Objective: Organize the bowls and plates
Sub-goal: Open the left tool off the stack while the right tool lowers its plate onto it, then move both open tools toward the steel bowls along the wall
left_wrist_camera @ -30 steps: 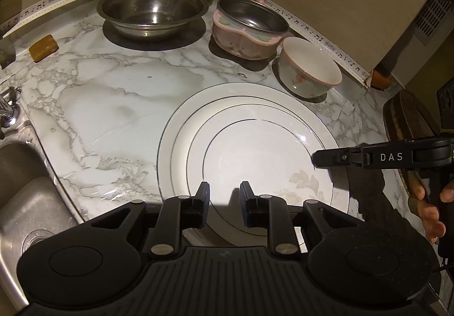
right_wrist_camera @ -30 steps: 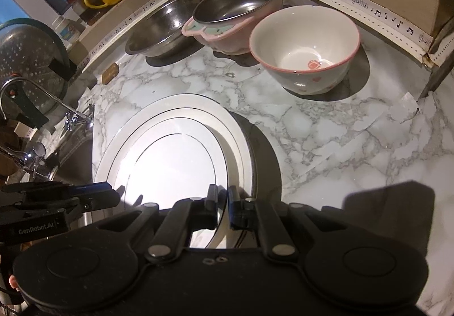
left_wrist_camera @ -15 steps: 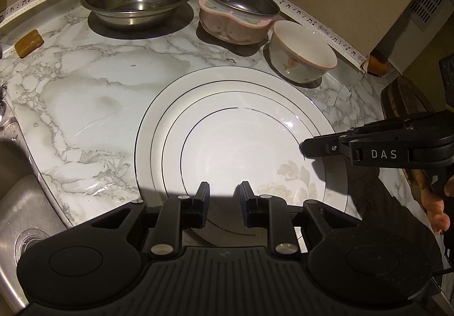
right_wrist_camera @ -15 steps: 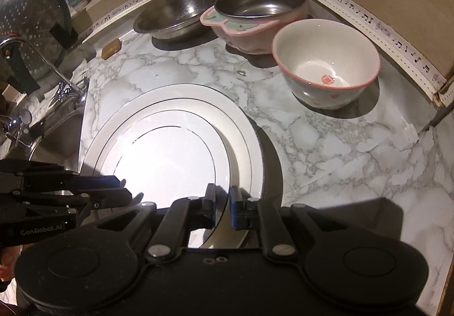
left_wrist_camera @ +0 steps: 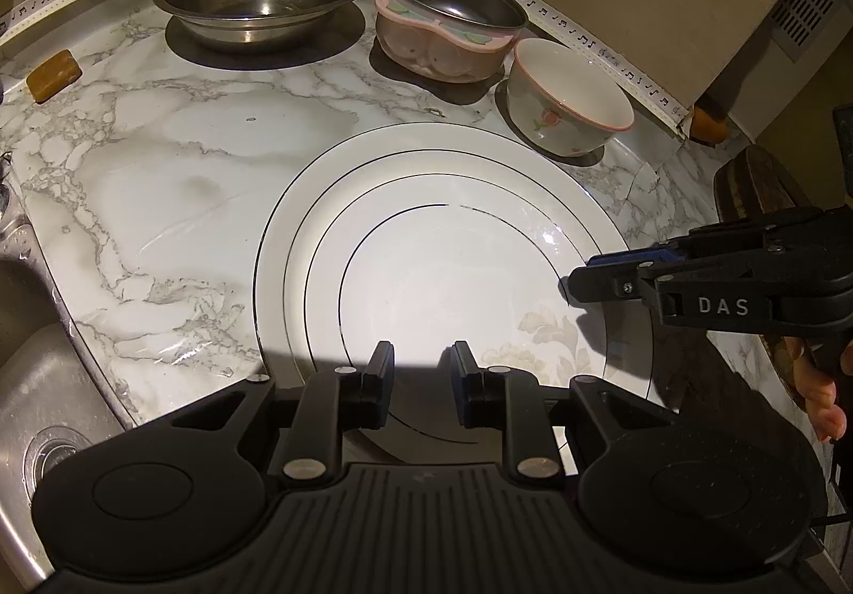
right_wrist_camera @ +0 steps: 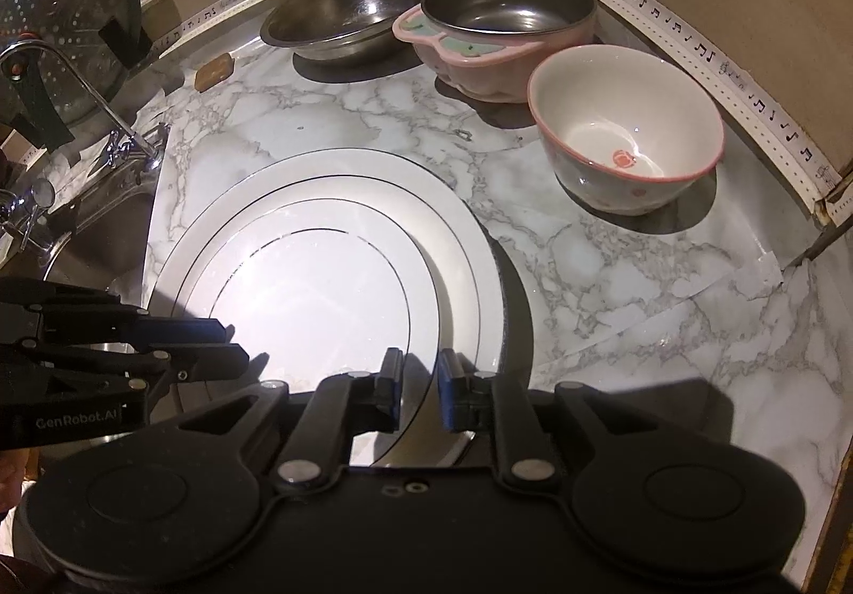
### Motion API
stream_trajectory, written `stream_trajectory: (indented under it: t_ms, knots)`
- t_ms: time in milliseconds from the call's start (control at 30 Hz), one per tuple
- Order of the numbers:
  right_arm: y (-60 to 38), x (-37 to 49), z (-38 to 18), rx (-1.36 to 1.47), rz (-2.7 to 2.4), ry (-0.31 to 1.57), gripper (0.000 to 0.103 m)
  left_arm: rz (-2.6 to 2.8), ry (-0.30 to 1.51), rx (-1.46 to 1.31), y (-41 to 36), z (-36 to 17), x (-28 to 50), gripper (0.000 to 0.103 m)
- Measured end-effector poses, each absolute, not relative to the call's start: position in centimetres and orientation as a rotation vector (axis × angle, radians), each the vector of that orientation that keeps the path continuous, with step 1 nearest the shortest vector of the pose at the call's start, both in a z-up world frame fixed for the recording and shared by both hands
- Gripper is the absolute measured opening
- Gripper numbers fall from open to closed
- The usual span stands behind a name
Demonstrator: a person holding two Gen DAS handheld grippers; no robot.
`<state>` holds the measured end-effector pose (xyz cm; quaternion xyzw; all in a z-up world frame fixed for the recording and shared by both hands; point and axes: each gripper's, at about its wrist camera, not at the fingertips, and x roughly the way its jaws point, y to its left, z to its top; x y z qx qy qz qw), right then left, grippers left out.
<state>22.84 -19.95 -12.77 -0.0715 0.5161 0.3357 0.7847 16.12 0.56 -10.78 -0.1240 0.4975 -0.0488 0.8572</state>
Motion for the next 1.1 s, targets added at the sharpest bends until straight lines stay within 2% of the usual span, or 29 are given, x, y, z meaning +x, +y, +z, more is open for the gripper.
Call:
stream_trajectory:
  t_ms: [300,767,800,933,1000,1100]
  knots:
    - [-20.0,22.0,-11.5,-0.177,0.737,1.063,0.02,-0.102,1.034,-0.258,0.3,-10.4,16.1,0.022]
    - [-21.0,20.1,-8.0,-0.124,0.767,0.953,0.028,-0.111,0.878,-0.182,-0.6,-5.1,15.2,0.023]
    - [-21.1,20.0,-7.7,-0.122,0.768,0.941,0.029,-0.112,0.87,-0.178,-0.6,-4.8,15.2,0.024]
    - [-21.2,19.6,-6.6,-0.11,0.782,0.902,0.034,-0.104,0.839,-0.16,-0.8,-3.7,15.2,0.042]
    - [-21.2,19.6,-6.1,-0.107,0.785,0.887,0.036,-0.097,0.814,-0.152,-0.8,-3.2,15.2,0.055]
    - [-21.2,19.6,-5.5,-0.105,0.786,0.868,0.041,-0.079,0.779,-0.144,-0.6,-2.5,15.2,0.061]
